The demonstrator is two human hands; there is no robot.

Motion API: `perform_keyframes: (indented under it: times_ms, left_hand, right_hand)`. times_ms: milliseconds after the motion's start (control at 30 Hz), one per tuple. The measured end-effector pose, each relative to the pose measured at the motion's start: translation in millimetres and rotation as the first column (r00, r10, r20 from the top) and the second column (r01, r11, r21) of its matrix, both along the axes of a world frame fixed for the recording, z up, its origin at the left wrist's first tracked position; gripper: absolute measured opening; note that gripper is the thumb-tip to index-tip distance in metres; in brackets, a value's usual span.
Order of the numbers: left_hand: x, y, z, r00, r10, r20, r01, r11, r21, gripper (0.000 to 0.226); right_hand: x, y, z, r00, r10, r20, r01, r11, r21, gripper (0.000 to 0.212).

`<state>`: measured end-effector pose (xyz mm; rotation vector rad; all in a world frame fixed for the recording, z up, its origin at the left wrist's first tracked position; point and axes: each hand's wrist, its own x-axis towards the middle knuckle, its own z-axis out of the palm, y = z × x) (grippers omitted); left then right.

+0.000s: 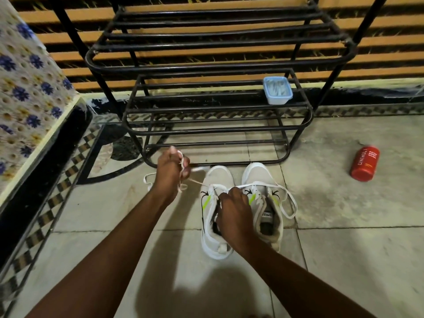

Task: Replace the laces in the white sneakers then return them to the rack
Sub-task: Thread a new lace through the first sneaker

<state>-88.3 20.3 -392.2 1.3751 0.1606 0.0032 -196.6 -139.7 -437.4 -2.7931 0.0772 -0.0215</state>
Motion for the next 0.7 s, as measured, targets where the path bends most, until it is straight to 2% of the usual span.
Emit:
perform_keyframes:
  times_ms: [33,67,100,133,167,200,233,267,333,367,400,500,567,700]
  left_hand:
    - [-3,7,-4,0.994,-0.079,0.070,0.052,0.946,0.321,0.018]
    - [-4,14,-11,0.965,-0.241,0.105,0.122,0.764,0.634,0.005]
    - [-4,20,-17,0.917,-0.396,0.043,0.181,0.511,0.840,0.015]
    - [-5,22,-19,0.866,-0.493,-0.083,0.245,0.275,0.930,0.028]
    - [-7,21,-18,0.831,-0.517,-0.205,0.313,0.129,0.941,0.033]
    - [-9,16,-15,0.826,-0.504,-0.252,0.339,0.087,0.937,0.031]
    - [-9,10,-9,0.831,-0.496,-0.253,0.358,0.128,0.925,0.026]
    - [-10,6,-3,0.854,-0.475,-0.211,0.361,0.249,0.899,0.023]
    - [-9,3,11,0.920,-0.381,-0.093,0.308,0.557,0.771,0.026]
    - [-9,4,17,0.933,-0.356,-0.052,0.289,0.655,0.698,0.027]
    - [-9,5,21,0.936,-0.350,-0.041,0.294,0.711,0.639,0.027]
    - [-22,6,20,0.934,-0.350,-0.077,0.328,0.749,0.575,0.023]
    - [-28,7,12,0.937,-0.335,-0.095,0.321,0.724,0.610,0.023]
    - [-30,11,9,0.946,-0.310,-0.098,0.276,0.607,0.745,0.019]
  right_hand:
    - [0,1,0,1.000,0.012,-0.009,-0.012,1.000,-0.010,0.032]
    - [1,1,1,1.000,0.022,-0.017,-0.022,0.999,-0.030,0.032]
    - [1,1,0,0.999,0.030,-0.019,-0.030,0.999,-0.042,0.032]
    - [1,2,0,0.999,0.036,-0.020,-0.036,0.998,-0.045,0.033]
    - [1,2,1,0.999,0.042,-0.025,-0.043,0.998,-0.045,0.033]
    - [0,2,2,0.998,0.049,-0.033,-0.050,0.998,-0.048,0.034]
    - [0,2,2,0.998,0.049,-0.032,-0.051,0.998,-0.048,0.033]
    - [-1,2,3,0.999,0.043,-0.026,-0.043,0.998,-0.035,0.031]
    - [-2,3,5,1.000,0.017,0.006,-0.017,1.000,0.005,0.027]
    - [-3,4,5,0.999,0.007,0.035,-0.008,1.000,0.010,0.025]
    - [-4,5,6,0.997,0.015,0.070,-0.015,1.000,-0.006,0.025]
    - [-6,6,11,0.981,0.091,0.172,-0.082,0.995,-0.058,0.025]
    - [-5,5,14,0.973,0.085,0.215,-0.072,0.995,-0.066,0.023]
    - [-2,2,15,0.991,0.094,0.093,-0.091,0.995,-0.037,0.026]
